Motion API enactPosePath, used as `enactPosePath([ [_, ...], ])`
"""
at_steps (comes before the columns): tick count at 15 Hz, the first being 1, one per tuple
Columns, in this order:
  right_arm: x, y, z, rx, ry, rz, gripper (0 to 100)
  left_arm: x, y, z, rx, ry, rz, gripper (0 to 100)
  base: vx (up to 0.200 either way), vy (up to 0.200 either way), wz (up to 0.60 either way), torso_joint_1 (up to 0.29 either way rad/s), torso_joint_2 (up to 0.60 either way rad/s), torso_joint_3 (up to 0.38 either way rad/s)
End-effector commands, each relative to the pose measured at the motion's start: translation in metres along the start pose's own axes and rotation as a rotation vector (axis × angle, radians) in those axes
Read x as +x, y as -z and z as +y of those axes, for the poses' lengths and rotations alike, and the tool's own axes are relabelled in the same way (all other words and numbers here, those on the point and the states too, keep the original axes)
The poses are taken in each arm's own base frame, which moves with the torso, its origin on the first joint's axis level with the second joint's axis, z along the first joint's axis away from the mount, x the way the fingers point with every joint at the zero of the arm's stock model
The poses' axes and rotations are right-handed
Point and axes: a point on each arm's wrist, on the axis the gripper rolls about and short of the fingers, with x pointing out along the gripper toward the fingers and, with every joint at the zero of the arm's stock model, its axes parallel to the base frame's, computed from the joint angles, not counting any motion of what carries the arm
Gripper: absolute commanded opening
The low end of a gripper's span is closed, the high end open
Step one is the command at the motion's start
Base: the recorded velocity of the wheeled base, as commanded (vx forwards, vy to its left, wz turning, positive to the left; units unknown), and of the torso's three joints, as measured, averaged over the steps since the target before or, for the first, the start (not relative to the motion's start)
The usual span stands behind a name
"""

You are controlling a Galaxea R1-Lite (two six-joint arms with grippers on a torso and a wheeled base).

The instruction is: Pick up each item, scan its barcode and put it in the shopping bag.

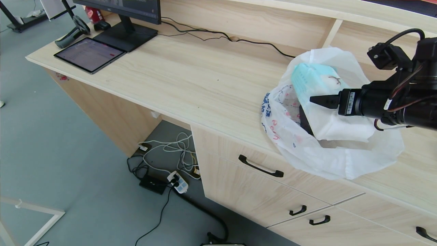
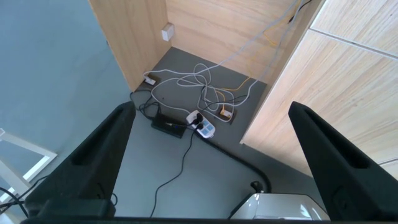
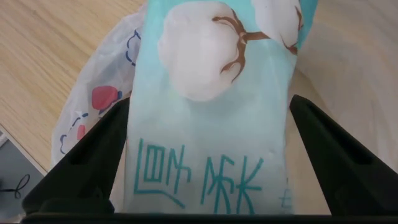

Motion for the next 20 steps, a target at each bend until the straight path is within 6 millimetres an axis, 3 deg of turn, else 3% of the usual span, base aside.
enactPosePath([
  [1,-0.020,-0.006,0.002,0.000,-0.005,-0.041,100,0.000,0.000,0.000,0.000,0.000,0.000,100,0.000,0.000,0.00,0.000,0.00,0.000],
  [8,-0.058,-0.026,0.004,-0.005,-0.009,-0.153,100,0.000,0.000,0.000,0.000,0.000,0.003,100,0.000,0.000,0.00,0.000,0.00,0.000],
  [11,-0.095,-0.035,0.005,-0.007,-0.018,-0.230,100,0.000,0.000,0.000,-0.002,0.000,0.003,100,0.000,0.000,0.00,0.000,0.00,0.000],
  [17,-0.202,0.003,0.007,0.058,-0.013,-0.224,100,0.000,0.000,0.000,0.001,0.000,0.000,100,0.000,0.000,0.00,0.000,0.00,0.000],
  [19,-0.229,0.022,0.007,0.060,0.002,-0.187,100,0.000,0.000,0.000,0.003,0.002,0.001,100,0.000,0.000,0.00,0.000,0.00,0.000],
  [20,-0.245,0.045,0.006,0.064,0.041,-0.154,100,0.000,0.000,0.000,0.003,0.002,0.001,100,0.000,0.000,0.00,0.000,0.00,0.000],
])
